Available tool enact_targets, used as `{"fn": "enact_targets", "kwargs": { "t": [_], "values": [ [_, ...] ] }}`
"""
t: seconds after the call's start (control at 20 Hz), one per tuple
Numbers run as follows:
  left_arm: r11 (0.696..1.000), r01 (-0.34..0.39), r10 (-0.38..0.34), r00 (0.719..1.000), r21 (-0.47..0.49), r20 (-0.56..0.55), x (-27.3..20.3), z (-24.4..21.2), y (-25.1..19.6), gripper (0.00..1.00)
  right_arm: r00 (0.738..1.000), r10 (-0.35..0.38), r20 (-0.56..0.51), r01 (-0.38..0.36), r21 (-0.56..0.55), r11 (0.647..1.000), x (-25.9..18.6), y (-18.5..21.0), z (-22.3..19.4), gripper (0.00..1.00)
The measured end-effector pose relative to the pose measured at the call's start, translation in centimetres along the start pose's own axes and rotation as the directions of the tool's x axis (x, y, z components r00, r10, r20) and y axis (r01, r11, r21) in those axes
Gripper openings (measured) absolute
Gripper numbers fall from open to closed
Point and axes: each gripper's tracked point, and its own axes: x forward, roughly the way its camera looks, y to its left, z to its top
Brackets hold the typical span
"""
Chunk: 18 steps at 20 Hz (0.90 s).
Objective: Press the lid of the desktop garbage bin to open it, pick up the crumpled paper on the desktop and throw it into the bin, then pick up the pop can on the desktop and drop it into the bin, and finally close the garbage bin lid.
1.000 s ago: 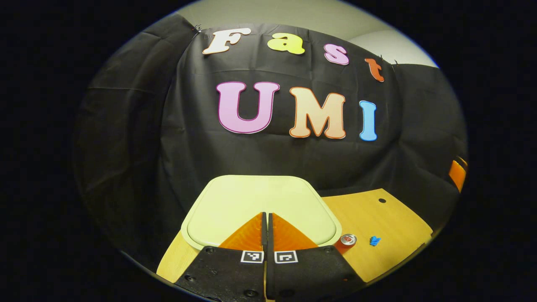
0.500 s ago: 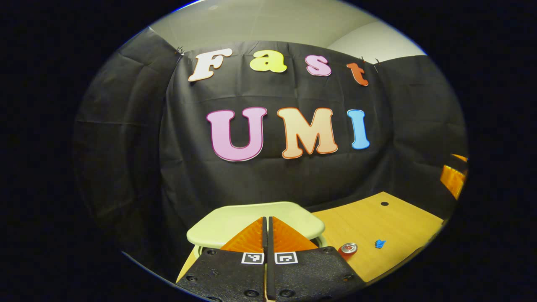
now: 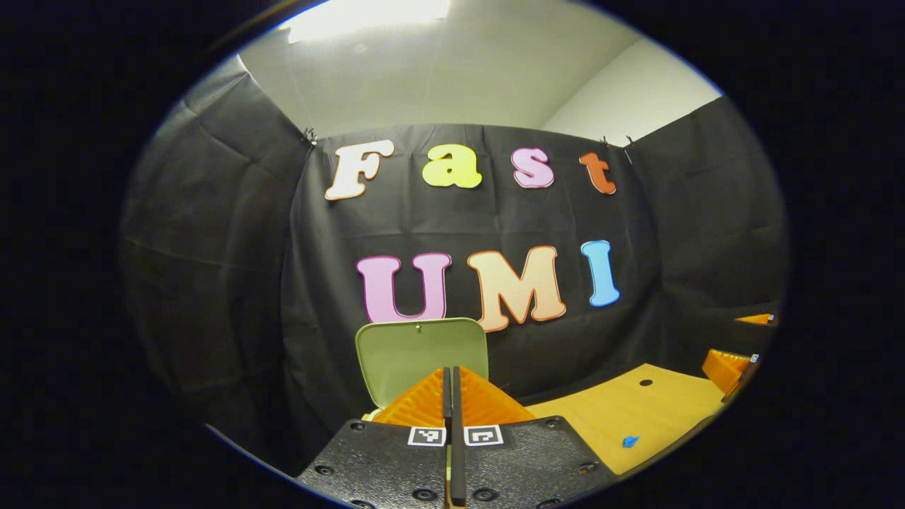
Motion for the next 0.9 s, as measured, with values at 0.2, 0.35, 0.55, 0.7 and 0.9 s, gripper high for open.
{"fn": "enact_targets", "kwargs": {
  "t": [0.2,0.35,0.55,0.7,0.9],
  "values": [
    [0.997,0.037,-0.036,0.999,-0.074,0.019,-0.9,0.2,-3.0,0.0,1.0,0.025,-0.012,-0.024,0.009,1.0,0.2,-0.1,-0.3,0.98],
    [0.992,0.037,-0.036,0.999,-0.119,0.01,-1.6,-0.2,-4.4,0.0,0.999,0.031,-0.015,-0.031,0.021,0.999,0.2,-0.7,-0.2,0.98],
    [0.988,0.026,-0.027,1.0,-0.154,-0.006,-2.5,-1.3,-5.8,0.0,1.0,0.022,0.001,-0.022,0.052,0.998,0.4,-2.4,-0.1,0.98],
    [0.989,0.006,-0.01,1.0,-0.146,-0.029,-2.6,-2.1,-6.6,0.0,0.999,0.022,-0.025,-0.02,0.066,0.998,0.8,-3.6,-0.9,0.98],
    [0.989,-0.02,0.014,0.999,-0.147,-0.043,-2.5,-2.7,-7.3,0.02,0.999,0.033,-0.038,-0.031,0.063,0.998,1.3,-4.8,-1.5,0.98]
  ]
}}
